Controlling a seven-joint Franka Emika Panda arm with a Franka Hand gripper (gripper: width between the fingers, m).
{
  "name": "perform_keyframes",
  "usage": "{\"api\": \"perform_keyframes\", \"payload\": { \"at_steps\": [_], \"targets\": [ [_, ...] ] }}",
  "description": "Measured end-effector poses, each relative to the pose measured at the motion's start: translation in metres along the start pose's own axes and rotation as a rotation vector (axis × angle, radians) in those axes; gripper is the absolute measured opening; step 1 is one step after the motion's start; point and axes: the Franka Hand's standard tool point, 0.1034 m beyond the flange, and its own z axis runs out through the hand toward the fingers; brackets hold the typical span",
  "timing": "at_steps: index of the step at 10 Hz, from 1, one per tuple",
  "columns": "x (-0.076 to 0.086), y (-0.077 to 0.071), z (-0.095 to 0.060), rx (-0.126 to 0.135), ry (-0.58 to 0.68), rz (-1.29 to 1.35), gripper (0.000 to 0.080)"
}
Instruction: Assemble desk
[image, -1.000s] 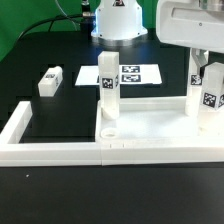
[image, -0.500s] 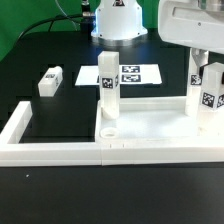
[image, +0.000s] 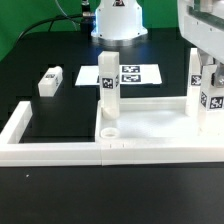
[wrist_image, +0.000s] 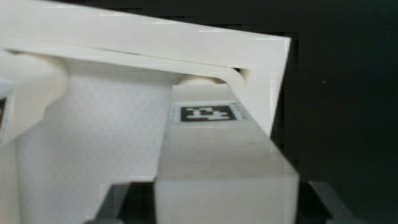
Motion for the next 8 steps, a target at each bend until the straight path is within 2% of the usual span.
{"api": "perform_keyframes", "payload": {
  "at_steps": [1, 2, 3, 4, 5, 6, 8],
  "targets": [
    [0.0, 0.0, 0.0, 0.0, 0.001, -0.025, 0.0291],
    [0.001, 0.0, 0.001, -0.001, 0.001, -0.046, 0.0482],
    [0.001, 0.0, 0.002, 0.0, 0.015, -0.137, 0.0594],
    [-0.001, -0.001, 0.006, -0.004, 0.037, -0.327, 0.0594],
    [-0.006, 0.0, 0.006, -0.019, 0.057, -0.522, 0.0632],
    [-0.009, 0.002, 0.007, -0.023, 0.061, -0.577, 0.0632],
    [-0.005, 0.001, 0.007, -0.028, 0.062, -0.713, 0.0649]
  ]
}}
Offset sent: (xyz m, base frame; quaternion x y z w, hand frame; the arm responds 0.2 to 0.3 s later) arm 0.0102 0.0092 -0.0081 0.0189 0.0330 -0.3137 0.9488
